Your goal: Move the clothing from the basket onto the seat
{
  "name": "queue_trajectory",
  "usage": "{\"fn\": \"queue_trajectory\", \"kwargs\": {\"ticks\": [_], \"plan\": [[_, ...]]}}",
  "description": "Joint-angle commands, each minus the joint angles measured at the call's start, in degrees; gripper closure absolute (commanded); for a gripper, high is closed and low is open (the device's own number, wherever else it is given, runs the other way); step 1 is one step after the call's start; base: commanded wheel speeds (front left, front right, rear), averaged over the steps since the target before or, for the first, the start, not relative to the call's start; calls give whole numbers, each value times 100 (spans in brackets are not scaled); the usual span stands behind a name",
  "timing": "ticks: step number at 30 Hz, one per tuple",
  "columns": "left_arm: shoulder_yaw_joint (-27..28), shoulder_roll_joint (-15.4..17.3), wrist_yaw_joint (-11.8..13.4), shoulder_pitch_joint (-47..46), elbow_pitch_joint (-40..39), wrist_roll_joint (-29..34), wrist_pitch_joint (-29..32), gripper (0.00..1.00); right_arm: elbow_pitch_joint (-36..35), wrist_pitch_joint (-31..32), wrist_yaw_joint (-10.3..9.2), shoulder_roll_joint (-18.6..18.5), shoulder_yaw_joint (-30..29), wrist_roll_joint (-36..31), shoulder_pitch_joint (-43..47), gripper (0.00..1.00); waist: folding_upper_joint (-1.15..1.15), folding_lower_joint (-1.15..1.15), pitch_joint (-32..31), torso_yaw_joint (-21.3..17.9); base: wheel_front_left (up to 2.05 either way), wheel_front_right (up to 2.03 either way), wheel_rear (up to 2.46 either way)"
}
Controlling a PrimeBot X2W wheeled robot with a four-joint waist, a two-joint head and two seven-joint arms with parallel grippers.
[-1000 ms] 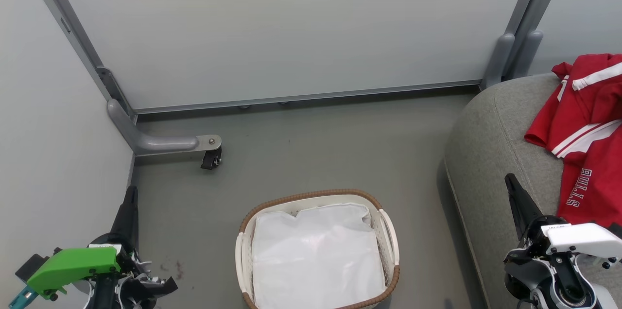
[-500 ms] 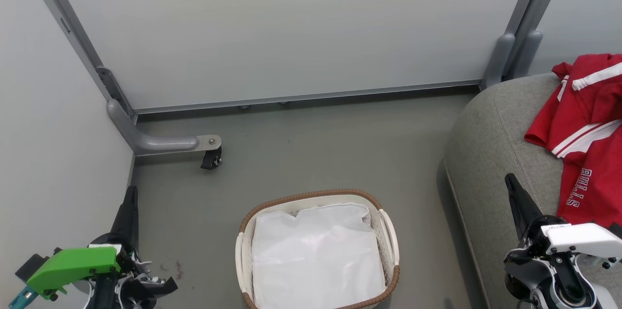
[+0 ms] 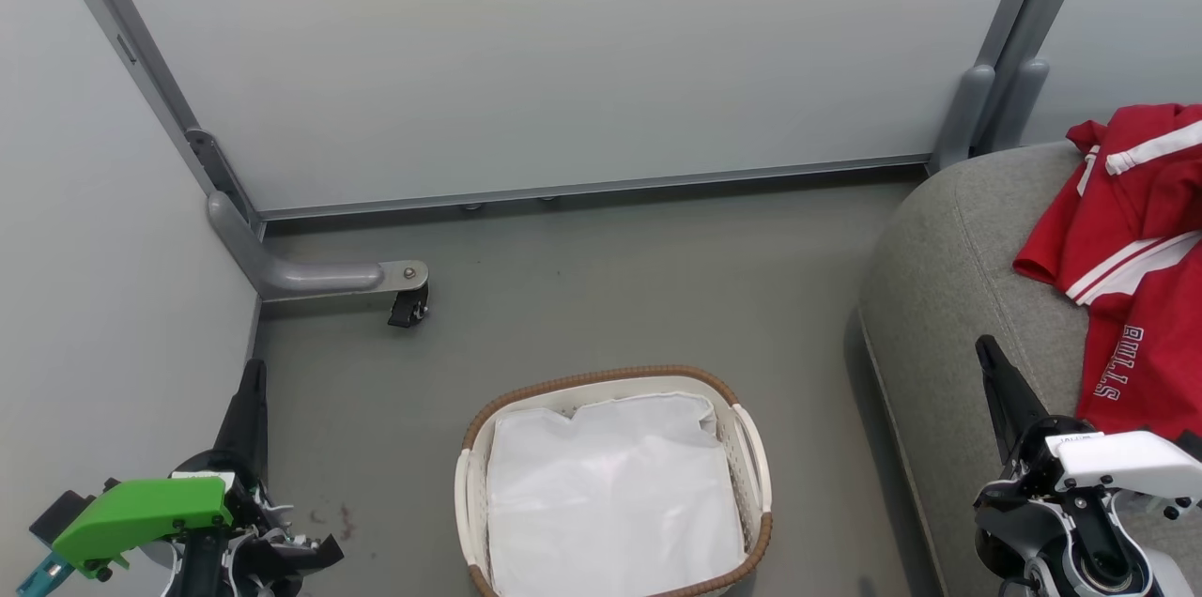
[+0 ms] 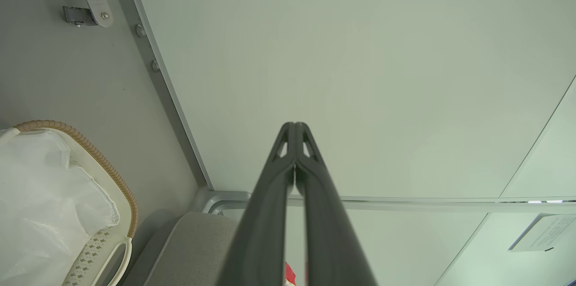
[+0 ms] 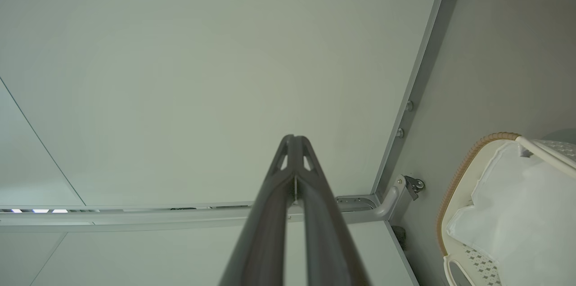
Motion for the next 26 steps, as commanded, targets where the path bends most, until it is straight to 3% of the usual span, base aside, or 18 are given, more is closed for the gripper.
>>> {"fn": "queue_trajectory", "kwargs": {"ticks": [1,26], "plan": [[11,38,-21,-61,-7,-19,18,100,-14,15,0,-34,-11,19,62,100,0,0,0,0,0,0,0],[11,38,-21,-61,-7,-19,17,100,-14,15,0,-35,-11,19,63,100,0,0,0,0,0,0,0]]}}
